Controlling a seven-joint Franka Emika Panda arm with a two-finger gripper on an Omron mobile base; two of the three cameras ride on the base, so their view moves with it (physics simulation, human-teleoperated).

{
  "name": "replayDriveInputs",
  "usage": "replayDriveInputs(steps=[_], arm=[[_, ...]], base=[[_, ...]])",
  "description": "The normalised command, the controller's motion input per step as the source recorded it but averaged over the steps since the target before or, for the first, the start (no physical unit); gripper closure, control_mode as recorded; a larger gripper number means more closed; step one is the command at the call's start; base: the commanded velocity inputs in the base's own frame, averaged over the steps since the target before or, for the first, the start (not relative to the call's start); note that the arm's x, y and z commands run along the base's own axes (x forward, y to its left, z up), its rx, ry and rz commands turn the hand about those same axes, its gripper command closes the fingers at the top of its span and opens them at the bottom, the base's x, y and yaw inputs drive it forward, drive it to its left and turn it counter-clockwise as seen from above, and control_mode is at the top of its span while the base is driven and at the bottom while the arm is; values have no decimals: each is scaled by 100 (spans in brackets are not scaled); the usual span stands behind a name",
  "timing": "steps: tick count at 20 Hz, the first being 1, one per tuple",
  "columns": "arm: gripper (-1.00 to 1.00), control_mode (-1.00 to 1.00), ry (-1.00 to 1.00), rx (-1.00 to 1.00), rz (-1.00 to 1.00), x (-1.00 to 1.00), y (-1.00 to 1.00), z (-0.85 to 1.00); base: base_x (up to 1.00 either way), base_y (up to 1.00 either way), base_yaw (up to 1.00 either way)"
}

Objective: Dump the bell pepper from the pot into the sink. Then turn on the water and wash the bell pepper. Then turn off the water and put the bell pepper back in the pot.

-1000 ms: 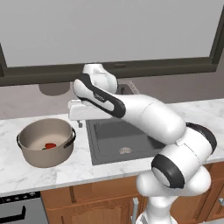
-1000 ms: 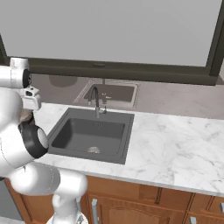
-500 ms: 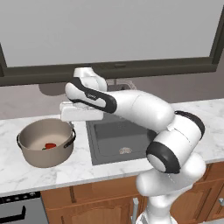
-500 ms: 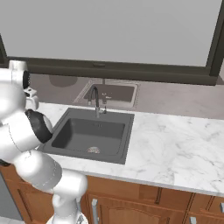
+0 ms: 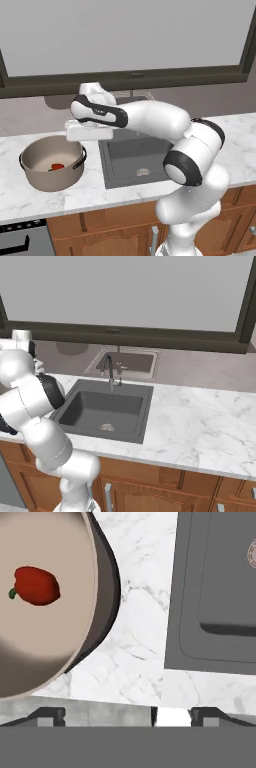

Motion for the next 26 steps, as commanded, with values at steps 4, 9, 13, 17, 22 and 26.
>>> replayDriveInputs(steps=[4, 9, 13, 17, 22, 26], arm=[[-100, -100, -5, -2, -1, 21, 8, -25], [-100, -100, -6, -1, 0, 18, 16, -23], [-100, -100, -8, -1, 0, 13, 15, -21], [-100, -100, -6, -2, -2, 11, 11, -25], [-100, -100, -5, -2, -2, 11, 5, -28], [-100, -100, -5, -2, -2, 16, 6, -24]], base=[[0, 0, 0], [0, 0, 0], [0, 0, 0], [0, 0, 0], [0, 0, 0], [0, 0, 0]])
